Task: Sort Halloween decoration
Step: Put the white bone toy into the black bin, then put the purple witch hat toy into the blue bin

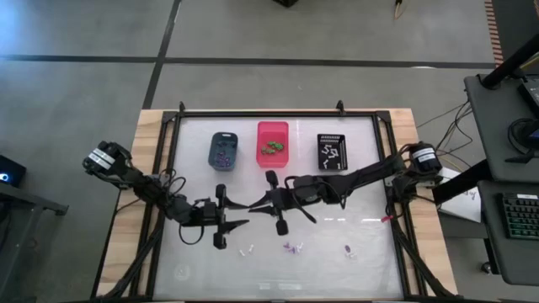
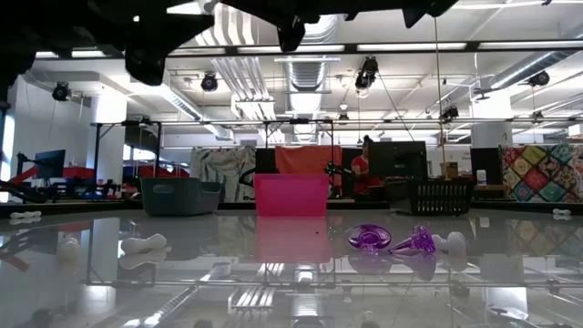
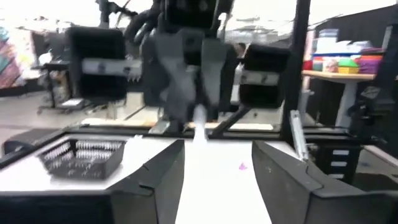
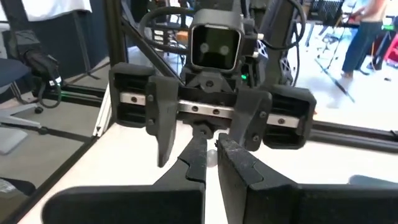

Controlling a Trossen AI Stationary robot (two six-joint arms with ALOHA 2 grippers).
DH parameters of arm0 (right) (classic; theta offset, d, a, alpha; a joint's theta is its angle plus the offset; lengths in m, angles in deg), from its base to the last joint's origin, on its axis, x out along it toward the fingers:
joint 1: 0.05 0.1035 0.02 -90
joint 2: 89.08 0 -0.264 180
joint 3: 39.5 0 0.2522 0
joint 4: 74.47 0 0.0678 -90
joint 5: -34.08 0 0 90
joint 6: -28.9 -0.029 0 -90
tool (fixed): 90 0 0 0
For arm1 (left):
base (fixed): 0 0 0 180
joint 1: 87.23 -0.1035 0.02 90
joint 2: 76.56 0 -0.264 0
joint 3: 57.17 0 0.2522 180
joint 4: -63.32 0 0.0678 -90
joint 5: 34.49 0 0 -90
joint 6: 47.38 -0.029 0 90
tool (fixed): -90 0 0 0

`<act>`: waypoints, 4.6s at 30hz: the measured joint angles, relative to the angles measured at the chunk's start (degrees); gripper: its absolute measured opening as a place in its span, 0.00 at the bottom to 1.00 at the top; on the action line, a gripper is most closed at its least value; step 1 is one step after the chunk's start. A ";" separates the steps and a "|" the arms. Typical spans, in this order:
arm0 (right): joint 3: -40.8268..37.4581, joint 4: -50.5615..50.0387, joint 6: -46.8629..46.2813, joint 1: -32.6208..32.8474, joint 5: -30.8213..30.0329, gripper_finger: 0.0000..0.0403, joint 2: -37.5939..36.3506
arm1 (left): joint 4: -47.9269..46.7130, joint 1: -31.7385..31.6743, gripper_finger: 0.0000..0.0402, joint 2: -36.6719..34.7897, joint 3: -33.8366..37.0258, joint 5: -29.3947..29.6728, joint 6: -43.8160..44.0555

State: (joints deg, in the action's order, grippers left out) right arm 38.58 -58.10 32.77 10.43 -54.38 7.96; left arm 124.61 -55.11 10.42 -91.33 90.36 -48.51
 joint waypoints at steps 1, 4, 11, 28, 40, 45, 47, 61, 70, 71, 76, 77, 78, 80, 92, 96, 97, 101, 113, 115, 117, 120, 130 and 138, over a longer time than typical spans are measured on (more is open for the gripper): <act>-0.01 -0.79 -0.23 -0.20 0.01 0.02 -0.30 | -0.11 -0.02 0.44 0.00 0.51 0.89 0.77; -0.01 -3.39 -0.36 -0.64 -0.23 0.02 -1.25 | -0.14 -0.06 0.45 0.00 2.21 2.27 2.45; 0.59 -28.38 -2.91 -2.99 -17.55 0.02 -5.68 | -0.64 -0.07 0.45 0.00 5.67 2.44 8.46; -5.92 -82.53 -53.63 -21.60 -38.07 0.11 -7.83 | -1.06 -0.57 0.45 0.00 6.31 3.74 10.46; -4.39 -80.81 -50.50 -20.87 -35.78 0.28 -7.81 | -2.07 -0.51 0.45 0.00 6.29 3.64 10.56; -1.45 -80.76 -47.43 -17.66 -28.66 0.30 -7.83 | -4.35 -0.28 0.45 0.02 6.06 2.12 11.19; 0.01 -80.68 -46.62 -15.66 -25.65 0.29 -7.83 | -6.11 -0.24 0.45 0.02 5.30 1.69 11.23; 2.11 -57.31 -45.50 4.30 1.30 0.30 -6.72 | -10.76 0.79 0.45 -3.75 3.14 1.49 9.84; 5.15 -56.79 -55.32 9.41 4.72 0.31 -0.27 | -15.64 1.46 0.45 -16.85 3.19 1.56 5.15; 6.15 -57.21 -55.52 9.53 4.68 0.31 0.68 | -17.05 1.46 0.45 -18.60 3.19 1.56 4.88; 12.65 -62.45 -55.80 9.62 4.45 0.31 5.84 | -24.85 1.44 0.45 -26.35 3.19 1.75 4.28; 14.19 -64.54 -55.79 9.62 4.44 0.31 6.98 | -26.37 1.44 0.45 -27.48 3.19 1.86 4.22; 15.58 -66.51 -55.79 9.62 4.42 0.31 8.07 | -27.84 1.44 0.45 -28.52 3.19 1.95 4.16; 18.29 -69.98 -55.77 9.62 4.42 0.31 10.47 | -29.85 1.44 0.45 -30.15 3.21 2.06 3.84; 27.83 -73.95 -54.31 9.93 4.92 0.31 19.76 | -31.97 1.44 0.45 -32.39 3.23 2.80 -1.40; 27.99 -74.15 -55.31 10.06 4.96 0.31 20.07 | -33.10 1.44 0.45 -32.11 3.25 3.46 -1.39; 27.99 -74.16 -55.31 10.12 4.96 0.31 20.17 | -33.12 1.44 0.45 -32.11 3.27 3.48 -1.37; 27.99 -74.10 -55.31 10.41 4.98 0.31 20.59 | -33.12 1.44 0.45 -32.02 3.27 3.51 -1.32; 27.99 -73.23 -52.62 10.54 4.27 0.27 22.87 | -33.14 1.44 0.45 -32.02 3.27 3.57 0.90; 27.99 -72.94 -52.05 10.54 3.93 0.22 22.89 | -33.12 1.44 0.45 -31.99 3.27 3.59 1.43; 27.99 -72.65 -51.50 10.60 3.41 0.17 22.92 | -33.14 1.44 0.45 -31.95 3.27 3.58 1.76; 27.99 -72.33 -50.42 10.49 2.90 0.09 22.94 | -33.13 1.44 0.45 -31.91 3.27 3.59 2.69; 27.93 -73.19 -40.91 8.99 1.23 0.02 19.52 | -33.13 1.44 0.45 -31.91 3.27 3.57 8.77; 27.93 -66.56 -23.13 2.06 -6.48 0.02 14.06 | -31.51 1.60 0.45 -31.89 3.27 3.54 15.18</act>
State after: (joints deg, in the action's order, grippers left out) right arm 66.50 -124.66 9.63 12.48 -60.85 22.02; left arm 93.10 -53.52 -21.47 -88.06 93.90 -33.33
